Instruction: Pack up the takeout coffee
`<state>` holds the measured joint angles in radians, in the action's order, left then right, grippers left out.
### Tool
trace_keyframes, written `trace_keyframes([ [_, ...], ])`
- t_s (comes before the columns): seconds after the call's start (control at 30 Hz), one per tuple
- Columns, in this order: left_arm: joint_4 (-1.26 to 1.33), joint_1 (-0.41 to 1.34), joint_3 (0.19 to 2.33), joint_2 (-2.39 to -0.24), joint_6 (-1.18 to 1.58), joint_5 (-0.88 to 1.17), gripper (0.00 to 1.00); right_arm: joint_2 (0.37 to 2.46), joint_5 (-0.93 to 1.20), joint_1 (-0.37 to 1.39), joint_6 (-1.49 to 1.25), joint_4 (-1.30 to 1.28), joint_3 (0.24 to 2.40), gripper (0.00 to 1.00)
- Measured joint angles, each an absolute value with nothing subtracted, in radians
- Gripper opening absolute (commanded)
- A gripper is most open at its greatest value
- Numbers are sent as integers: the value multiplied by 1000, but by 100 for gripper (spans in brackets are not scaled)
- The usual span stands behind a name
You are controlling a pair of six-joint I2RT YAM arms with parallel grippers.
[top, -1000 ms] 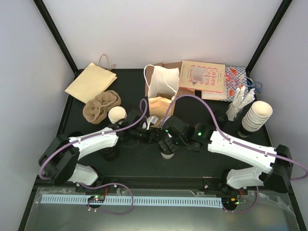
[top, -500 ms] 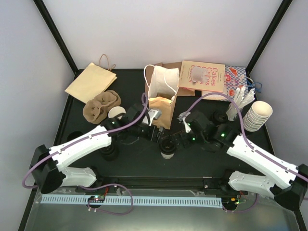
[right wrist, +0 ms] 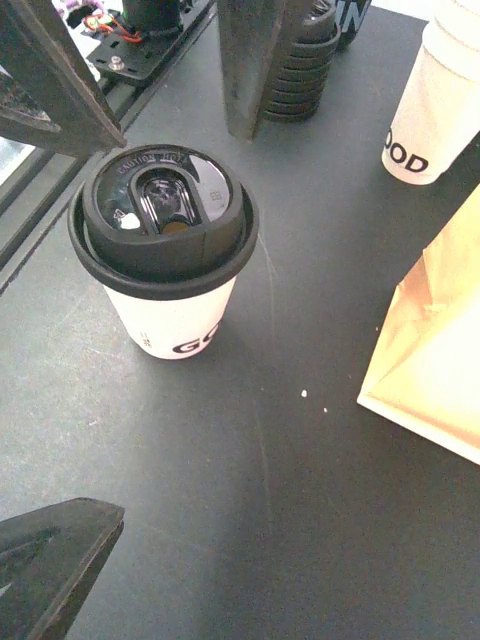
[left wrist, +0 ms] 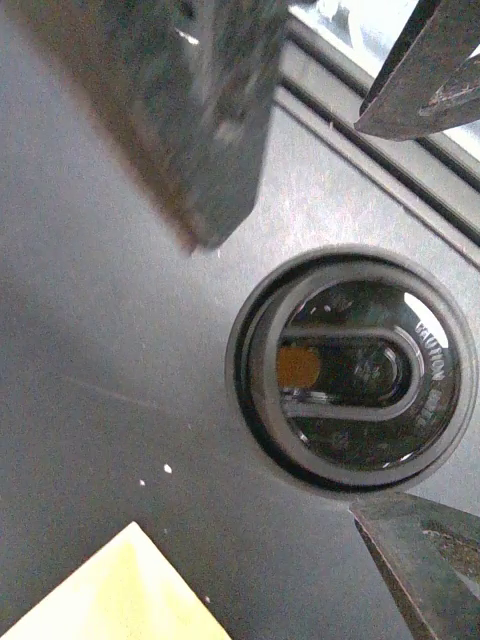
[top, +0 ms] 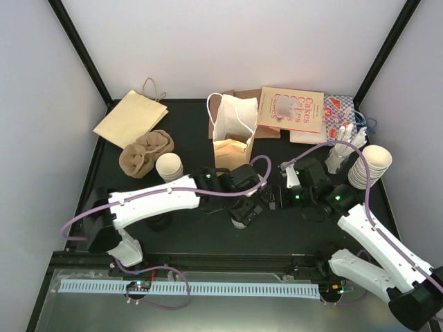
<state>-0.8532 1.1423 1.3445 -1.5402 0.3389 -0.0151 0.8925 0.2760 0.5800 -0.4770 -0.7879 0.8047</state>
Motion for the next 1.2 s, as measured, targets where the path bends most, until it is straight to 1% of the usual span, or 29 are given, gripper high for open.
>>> trace_keyframes([
  [0.13, -942, 1147, 1425, -1636, 324, -51, 99, 882, 294, 576, -490, -777, 788, 95],
  [0.3, -995, 1146, 1438, -1671, 320, -59, 99, 870, 299, 573, -512, -762, 759, 95],
  [0.5, -1021, 1146, 1441, -1674, 320, -65, 91, 867, 299, 569, -526, -746, 745, 95],
  [0.67, -1022, 1145, 1441, -1689, 320, -63, 87, 867, 299, 561, -536, -740, 739, 91],
  [0.87, -1016, 1132, 1441, -1699, 320, -50, 80, 847, 300, 549, -553, -729, 725, 89],
  [1.03, -1012, 1127, 1441, -1706, 320, -41, 79, 846, 300, 547, -560, -723, 712, 88],
  [1.17, -1008, 1126, 1441, -1708, 320, -39, 70, 843, 301, 538, -567, -721, 699, 83],
  [1.2, -1005, 1126, 1441, -1708, 320, -37, 69, 841, 303, 535, -572, -720, 695, 82],
])
